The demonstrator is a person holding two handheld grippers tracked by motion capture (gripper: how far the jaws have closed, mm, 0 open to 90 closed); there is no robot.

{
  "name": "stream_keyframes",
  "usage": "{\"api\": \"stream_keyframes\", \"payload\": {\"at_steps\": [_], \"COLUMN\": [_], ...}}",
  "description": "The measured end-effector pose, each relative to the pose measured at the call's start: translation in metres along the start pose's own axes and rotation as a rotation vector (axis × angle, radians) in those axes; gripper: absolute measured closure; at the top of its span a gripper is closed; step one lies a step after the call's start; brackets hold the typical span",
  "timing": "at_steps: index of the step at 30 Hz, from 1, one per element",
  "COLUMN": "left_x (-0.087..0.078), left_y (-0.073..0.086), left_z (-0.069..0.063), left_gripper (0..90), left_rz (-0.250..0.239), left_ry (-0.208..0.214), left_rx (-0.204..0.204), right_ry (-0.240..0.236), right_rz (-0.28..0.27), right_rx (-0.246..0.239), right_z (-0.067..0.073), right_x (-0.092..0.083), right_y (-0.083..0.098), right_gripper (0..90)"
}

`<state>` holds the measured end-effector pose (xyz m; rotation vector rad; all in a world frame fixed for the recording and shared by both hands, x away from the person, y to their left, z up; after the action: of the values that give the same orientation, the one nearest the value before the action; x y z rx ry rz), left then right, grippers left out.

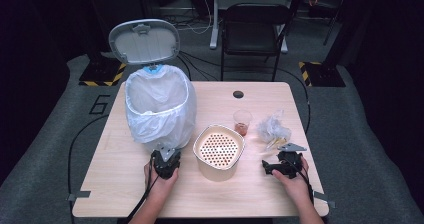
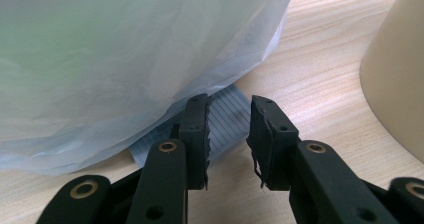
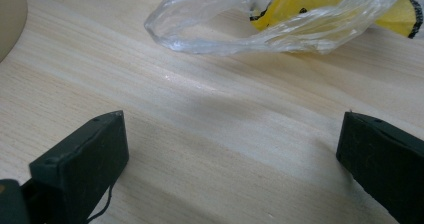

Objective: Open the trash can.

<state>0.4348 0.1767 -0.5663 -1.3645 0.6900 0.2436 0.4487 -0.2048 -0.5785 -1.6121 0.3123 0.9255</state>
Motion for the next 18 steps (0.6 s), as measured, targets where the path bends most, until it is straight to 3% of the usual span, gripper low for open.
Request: {"api": "stream_keyframes", "payload": {"at_steps": [12,16,18], "left_x": [0.0002,-0.0003,-0.0001], "left_y": [-0.0001,0.0,-0.0001], "left_z": [0.0004,0.0001,0.0001], "left_gripper": [69.9,69.9,69.9], "left_rz": [-0.004,0.004,0.0], "left_ry": [-0.003,-0.004,-0.008], "left_rx": [-0.001,-0.002,0.005], "right_ry": [0.005,0.006,-0.001], "right_rz": [-0.002,-0.005,0.006], "right_rx": [0.006,0.002,0.008], "right_z": [0.0001,-0.0014,-0.0015], "right_x": [-0.0012,-0.0066,-0.0082], "right_y": [0.0005,-0.0002,-0.0002], "right_gripper": [1.6,17.1,18.2]}}
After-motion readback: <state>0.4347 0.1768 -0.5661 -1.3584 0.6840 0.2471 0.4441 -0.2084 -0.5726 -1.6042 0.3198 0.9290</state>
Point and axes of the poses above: each handheld gripper's, and its own axes: x roughly forward along the jaws, y roughly out of its underside, z roughly to its left, the point moved 7 cm from there along x, roughly forward along the jaws, and after that the axes turned 1 degree about z, right-handed, at the moved point
